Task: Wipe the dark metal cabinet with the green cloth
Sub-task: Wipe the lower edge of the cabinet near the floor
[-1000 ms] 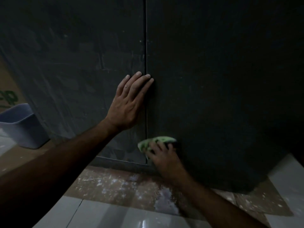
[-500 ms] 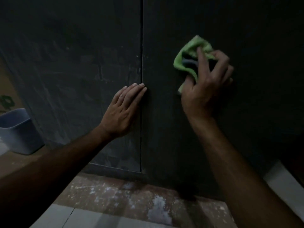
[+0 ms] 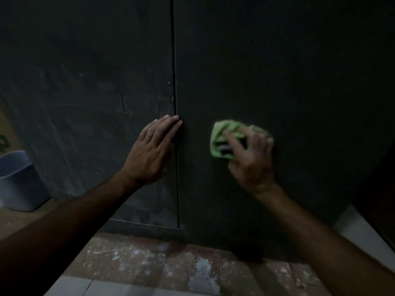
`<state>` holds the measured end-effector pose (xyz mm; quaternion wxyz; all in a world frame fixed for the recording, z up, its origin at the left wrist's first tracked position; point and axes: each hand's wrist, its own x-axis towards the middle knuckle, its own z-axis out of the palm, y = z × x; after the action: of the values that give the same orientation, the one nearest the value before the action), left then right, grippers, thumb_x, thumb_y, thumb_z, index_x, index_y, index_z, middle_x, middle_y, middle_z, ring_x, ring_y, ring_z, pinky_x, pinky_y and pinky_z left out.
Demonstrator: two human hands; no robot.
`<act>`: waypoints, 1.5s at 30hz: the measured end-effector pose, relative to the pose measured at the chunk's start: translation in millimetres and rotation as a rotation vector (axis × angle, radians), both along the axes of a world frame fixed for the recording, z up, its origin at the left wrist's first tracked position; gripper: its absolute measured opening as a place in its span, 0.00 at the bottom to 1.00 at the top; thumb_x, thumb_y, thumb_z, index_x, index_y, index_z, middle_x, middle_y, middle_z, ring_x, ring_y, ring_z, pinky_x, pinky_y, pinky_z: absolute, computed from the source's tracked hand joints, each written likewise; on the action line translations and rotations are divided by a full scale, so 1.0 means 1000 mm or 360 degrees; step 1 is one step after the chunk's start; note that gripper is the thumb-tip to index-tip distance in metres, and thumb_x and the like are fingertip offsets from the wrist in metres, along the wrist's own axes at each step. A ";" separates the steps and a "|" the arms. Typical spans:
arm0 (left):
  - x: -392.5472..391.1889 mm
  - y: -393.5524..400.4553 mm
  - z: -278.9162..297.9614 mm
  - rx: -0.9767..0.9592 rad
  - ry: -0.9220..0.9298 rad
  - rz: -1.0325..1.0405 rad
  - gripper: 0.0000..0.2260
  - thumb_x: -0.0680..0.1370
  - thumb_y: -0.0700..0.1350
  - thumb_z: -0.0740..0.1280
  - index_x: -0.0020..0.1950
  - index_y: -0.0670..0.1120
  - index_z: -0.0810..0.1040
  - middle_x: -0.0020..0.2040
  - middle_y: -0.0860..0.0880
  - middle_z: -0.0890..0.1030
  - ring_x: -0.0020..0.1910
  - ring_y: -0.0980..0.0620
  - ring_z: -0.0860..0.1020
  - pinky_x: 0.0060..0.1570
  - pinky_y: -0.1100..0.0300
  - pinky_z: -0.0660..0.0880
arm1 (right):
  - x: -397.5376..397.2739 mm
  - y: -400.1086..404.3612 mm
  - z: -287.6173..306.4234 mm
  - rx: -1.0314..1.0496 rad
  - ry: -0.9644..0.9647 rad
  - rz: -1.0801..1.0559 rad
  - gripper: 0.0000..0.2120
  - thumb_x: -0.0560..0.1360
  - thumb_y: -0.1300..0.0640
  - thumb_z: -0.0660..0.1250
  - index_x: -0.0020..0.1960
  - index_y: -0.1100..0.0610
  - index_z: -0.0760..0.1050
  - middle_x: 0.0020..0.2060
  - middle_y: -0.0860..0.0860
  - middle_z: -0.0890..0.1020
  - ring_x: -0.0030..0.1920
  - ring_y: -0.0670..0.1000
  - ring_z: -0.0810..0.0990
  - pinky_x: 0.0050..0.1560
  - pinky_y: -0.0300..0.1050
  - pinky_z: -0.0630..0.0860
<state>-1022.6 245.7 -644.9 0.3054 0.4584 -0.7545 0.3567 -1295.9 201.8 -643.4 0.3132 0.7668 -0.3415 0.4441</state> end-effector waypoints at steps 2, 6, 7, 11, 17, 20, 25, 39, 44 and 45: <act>0.001 0.001 0.001 0.0005 -0.0007 -0.0001 0.25 0.82 0.43 0.57 0.78 0.38 0.61 0.78 0.40 0.61 0.78 0.42 0.60 0.77 0.45 0.58 | -0.019 -0.004 0.041 0.0002 -0.0323 -0.0155 0.30 0.65 0.59 0.69 0.68 0.57 0.76 0.60 0.65 0.76 0.57 0.65 0.74 0.54 0.55 0.70; -0.001 0.001 0.000 0.0004 0.0033 -0.0008 0.25 0.82 0.44 0.56 0.78 0.38 0.61 0.78 0.39 0.62 0.78 0.42 0.60 0.77 0.46 0.56 | 0.009 0.007 0.059 0.0077 -0.0833 -0.0297 0.25 0.72 0.57 0.66 0.69 0.59 0.74 0.62 0.64 0.75 0.58 0.64 0.75 0.58 0.55 0.70; -0.003 0.001 0.000 0.0006 0.0054 -0.0013 0.25 0.83 0.45 0.55 0.78 0.38 0.61 0.78 0.39 0.62 0.78 0.42 0.60 0.77 0.47 0.56 | 0.024 0.010 0.057 0.0077 -0.0852 -0.0268 0.25 0.73 0.56 0.66 0.70 0.60 0.73 0.62 0.64 0.75 0.58 0.65 0.76 0.59 0.56 0.70; 0.003 0.000 -0.002 0.0027 0.0063 -0.0048 0.25 0.81 0.45 0.58 0.77 0.40 0.63 0.77 0.41 0.63 0.78 0.44 0.60 0.77 0.49 0.58 | 0.080 0.012 0.074 0.0120 -0.0507 -0.0045 0.27 0.73 0.55 0.68 0.71 0.57 0.73 0.63 0.63 0.75 0.60 0.63 0.75 0.58 0.54 0.69; 0.018 0.005 -0.009 -0.0133 0.0175 -0.0019 0.14 0.80 0.44 0.60 0.64 0.41 0.68 0.64 0.41 0.68 0.66 0.39 0.69 0.70 0.53 0.60 | 0.109 -0.015 0.109 -0.0140 -0.0236 0.0067 0.26 0.72 0.50 0.63 0.69 0.51 0.74 0.62 0.60 0.75 0.57 0.59 0.71 0.51 0.51 0.64; 0.016 0.009 -0.010 -0.0144 0.0215 0.0021 0.13 0.80 0.44 0.61 0.62 0.42 0.68 0.62 0.41 0.68 0.62 0.40 0.70 0.64 0.49 0.64 | 0.089 -0.006 0.023 -0.0067 0.0223 0.0154 0.27 0.70 0.49 0.65 0.68 0.51 0.76 0.61 0.58 0.73 0.56 0.60 0.70 0.50 0.52 0.69; 0.004 0.017 -0.013 0.0093 0.0035 -0.0016 0.20 0.79 0.45 0.60 0.70 0.43 0.68 0.69 0.41 0.68 0.69 0.40 0.68 0.70 0.47 0.64 | 0.041 0.034 -0.136 0.0462 0.1222 0.0171 0.21 0.64 0.46 0.73 0.57 0.46 0.83 0.54 0.48 0.83 0.51 0.50 0.82 0.46 0.43 0.78; 0.005 -0.014 -0.047 0.0148 -0.0476 0.0182 0.39 0.81 0.63 0.58 0.82 0.45 0.45 0.82 0.44 0.44 0.81 0.41 0.43 0.79 0.45 0.44 | 0.055 0.041 -0.244 0.0901 0.1447 0.0119 0.23 0.54 0.46 0.82 0.48 0.47 0.85 0.47 0.47 0.84 0.45 0.49 0.82 0.37 0.42 0.77; 0.008 -0.023 -0.053 0.0087 -0.0438 0.0145 0.38 0.82 0.64 0.56 0.82 0.45 0.46 0.82 0.44 0.44 0.81 0.41 0.42 0.79 0.44 0.42 | 0.084 0.028 -0.240 0.0836 0.0860 0.0192 0.22 0.67 0.52 0.65 0.62 0.50 0.74 0.57 0.55 0.75 0.51 0.57 0.71 0.45 0.51 0.67; 0.007 -0.023 -0.053 0.0092 -0.0423 0.0131 0.38 0.81 0.64 0.56 0.82 0.44 0.46 0.82 0.44 0.45 0.81 0.41 0.42 0.79 0.44 0.42 | 0.087 0.027 -0.240 0.0850 0.0867 0.0213 0.22 0.69 0.53 0.60 0.62 0.50 0.73 0.57 0.55 0.75 0.51 0.57 0.71 0.44 0.50 0.69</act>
<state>-1015.1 222.2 -698.1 0.1745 0.4464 -0.7788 0.4046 -1208.8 228.3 -883.7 0.1520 0.9319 -0.2985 0.1391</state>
